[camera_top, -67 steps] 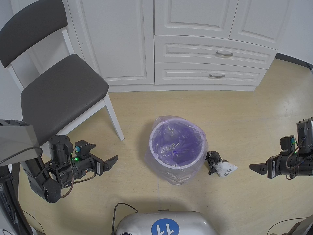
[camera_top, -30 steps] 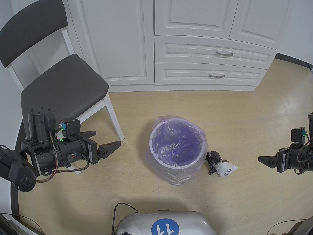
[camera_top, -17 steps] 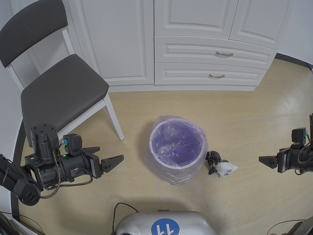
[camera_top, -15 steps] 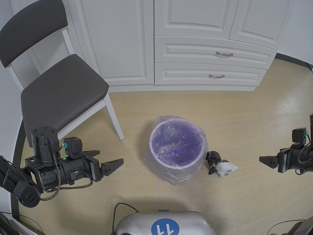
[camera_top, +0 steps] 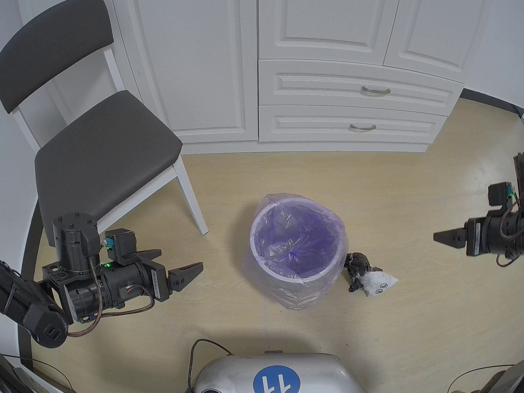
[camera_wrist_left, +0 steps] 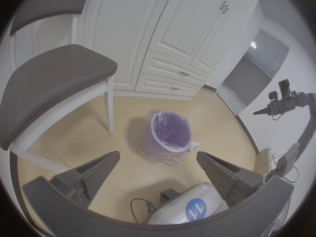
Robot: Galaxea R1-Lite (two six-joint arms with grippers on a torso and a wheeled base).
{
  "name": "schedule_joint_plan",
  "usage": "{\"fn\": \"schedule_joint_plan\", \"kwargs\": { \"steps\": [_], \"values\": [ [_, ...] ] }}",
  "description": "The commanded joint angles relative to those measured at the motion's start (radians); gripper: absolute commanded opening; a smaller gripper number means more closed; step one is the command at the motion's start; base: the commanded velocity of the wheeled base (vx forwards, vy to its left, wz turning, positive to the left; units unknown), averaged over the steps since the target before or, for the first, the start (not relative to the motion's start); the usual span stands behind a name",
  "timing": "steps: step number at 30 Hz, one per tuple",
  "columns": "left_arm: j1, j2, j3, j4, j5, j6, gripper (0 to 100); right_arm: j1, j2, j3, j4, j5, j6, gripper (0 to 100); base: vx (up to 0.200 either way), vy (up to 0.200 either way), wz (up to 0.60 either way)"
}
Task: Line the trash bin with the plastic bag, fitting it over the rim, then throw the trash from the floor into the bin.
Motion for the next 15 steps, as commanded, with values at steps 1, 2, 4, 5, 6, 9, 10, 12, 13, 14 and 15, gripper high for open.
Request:
{"fn": "schedule_joint_plan", "kwargs": {
  "steps": [1, 2, 4, 5, 6, 9, 10, 12, 13, 14, 15],
  "values": [
    [-0.035, -0.029, -0.025, 0.002, 0.007, -0.002, 100, 0.001, 0.129, -0.170, 0.027, -0.001, -0.027, 100, 0.000, 0.000, 0.00],
    [-0.043, -0.031, -0.028, 0.002, 0.012, -0.002, 100, 0.001, 0.141, -0.203, 0.044, -0.001, -0.044, 100, 0.000, 0.000, 0.00],
    [-0.049, -0.034, -0.030, 0.002, 0.027, -0.002, 100, 0.001, 0.158, -0.238, 0.065, -0.001, -0.058, 100, 0.000, 0.000, 0.00],
    [-0.061, -0.035, -0.034, 0.001, 0.061, -0.002, 100, 0.001, 0.182, -0.279, 0.080, -0.001, -0.073, 100, 0.000, 0.000, 0.00],
    [-0.067, -0.035, -0.039, 0.001, 0.083, -0.002, 100, 0.001, 0.193, -0.292, 0.077, -0.001, -0.075, 100, 0.000, 0.000, 0.00],
    [-0.084, -0.038, -0.048, -0.001, 0.132, -0.002, 100, -0.015, 0.218, -0.296, 0.071, 0.009, -0.084, 100, 0.000, 0.000, 0.00],
    [-0.090, -0.043, -0.048, -0.001, 0.142, -0.002, 100, -0.019, 0.224, -0.292, 0.071, 0.011, -0.085, 100, 0.000, 0.000, 0.00],
    [-0.098, -0.049, -0.049, -0.001, 0.159, -0.002, 100, -0.032, 0.236, -0.267, 0.071, 0.014, -0.082, 100, 0.000, 0.000, 0.00],
    [-0.098, -0.051, -0.048, -0.001, 0.161, -0.001, 100, -0.035, 0.244, -0.249, 0.070, 0.017, -0.081, 100, 0.000, 0.000, 0.00],
    [-0.098, -0.054, -0.048, -0.002, 0.164, -0.001, 100, -0.041, 0.256, -0.238, 0.064, 0.022, -0.087, 100, 0.000, 0.000, 0.00],
    [-0.098, -0.061, -0.049, -0.001, 0.164, -0.001, 100, -0.050, 0.277, -0.226, 0.037, 0.028, -0.088, 100, 0.000, 0.000, 0.00]
  ]
}}
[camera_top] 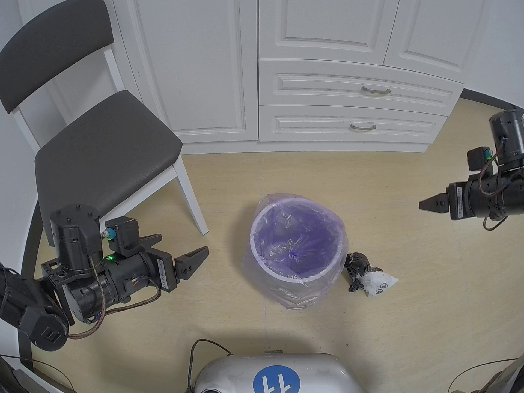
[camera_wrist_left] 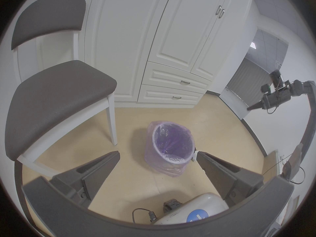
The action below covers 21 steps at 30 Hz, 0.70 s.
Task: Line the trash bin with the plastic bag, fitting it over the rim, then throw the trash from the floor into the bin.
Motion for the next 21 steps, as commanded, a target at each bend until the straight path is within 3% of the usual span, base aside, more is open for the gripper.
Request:
{"fn": "schedule_joint_plan", "kwargs": {
  "steps": [1, 7, 21],
  "values": [
    [-0.012, -0.023, -0.006, 0.000, 0.008, 0.000, 100, -0.029, 0.086, 0.042, -0.042, 0.014, -0.005, 100, 0.000, 0.000, 0.00],
    [-0.010, -0.040, -0.018, 0.001, 0.016, -0.001, 100, -0.059, 0.167, 0.071, -0.171, 0.016, -0.008, 100, 0.000, 0.000, 0.00],
    [-0.012, -0.045, -0.021, -0.003, 0.048, 0.002, 100, -0.178, 0.300, 0.056, -0.254, 0.023, -0.051, 100, 0.000, 0.000, 0.00]
  ]
}}
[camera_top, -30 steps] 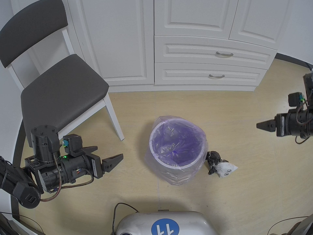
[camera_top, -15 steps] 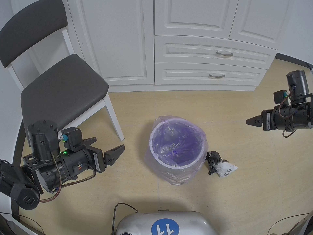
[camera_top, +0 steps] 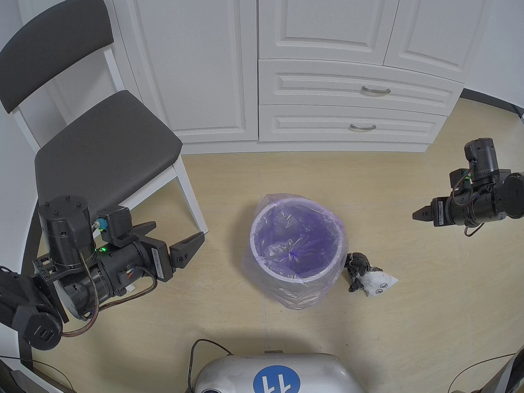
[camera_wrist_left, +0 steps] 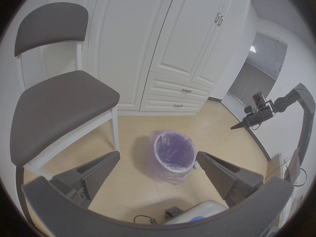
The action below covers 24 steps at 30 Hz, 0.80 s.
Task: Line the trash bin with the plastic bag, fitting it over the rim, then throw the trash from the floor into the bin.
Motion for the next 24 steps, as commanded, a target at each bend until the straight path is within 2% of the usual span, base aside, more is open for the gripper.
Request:
{"fn": "schedule_joint_plan", "kwargs": {
  "steps": [1, 7, 24],
  "values": [
    [0.000, 0.000, -0.002, 0.000, 0.000, 0.000, 100, -0.025, 0.057, -0.004, -0.009, 0.001, -0.003, 100, 0.000, 0.000, 0.00],
    [-0.005, 0.000, 0.000, 0.000, 0.000, 0.000, 100, -0.041, 0.085, -0.018, -0.010, 0.001, -0.003, 100, 0.000, 0.000, 0.00],
    [-0.017, 0.009, 0.003, 0.000, 0.002, 0.000, 100, -0.161, 0.232, -0.113, -0.010, 0.001, -0.003, 100, 0.000, 0.000, 0.00]
  ]
}}
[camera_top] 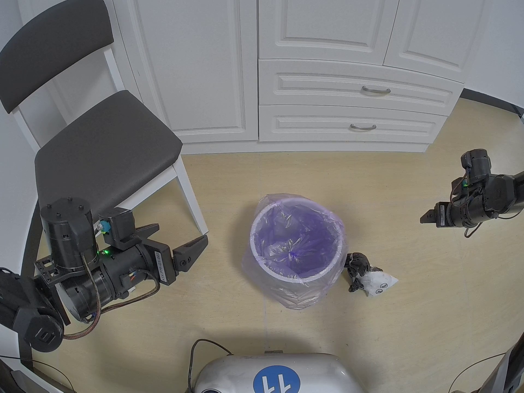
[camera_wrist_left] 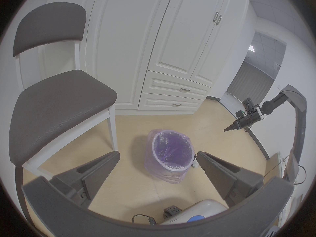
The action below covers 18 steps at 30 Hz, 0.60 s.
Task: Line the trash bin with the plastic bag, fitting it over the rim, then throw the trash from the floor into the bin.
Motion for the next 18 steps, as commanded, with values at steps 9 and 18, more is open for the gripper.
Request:
{"fn": "schedule_joint_plan", "kwargs": {
  "steps": [9, 18],
  "values": [
    [0.000, 0.007, 0.000, -0.001, 0.000, -0.001, 100, -0.060, 0.140, -0.071, 0.000, 0.000, 0.003, 100, 0.000, 0.000, 0.00],
    [-0.001, 0.008, 0.001, -0.001, 0.000, -0.001, 100, -0.081, 0.227, -0.083, -0.069, 0.019, 0.003, 100, 0.000, 0.000, 0.00]
  ]
}}
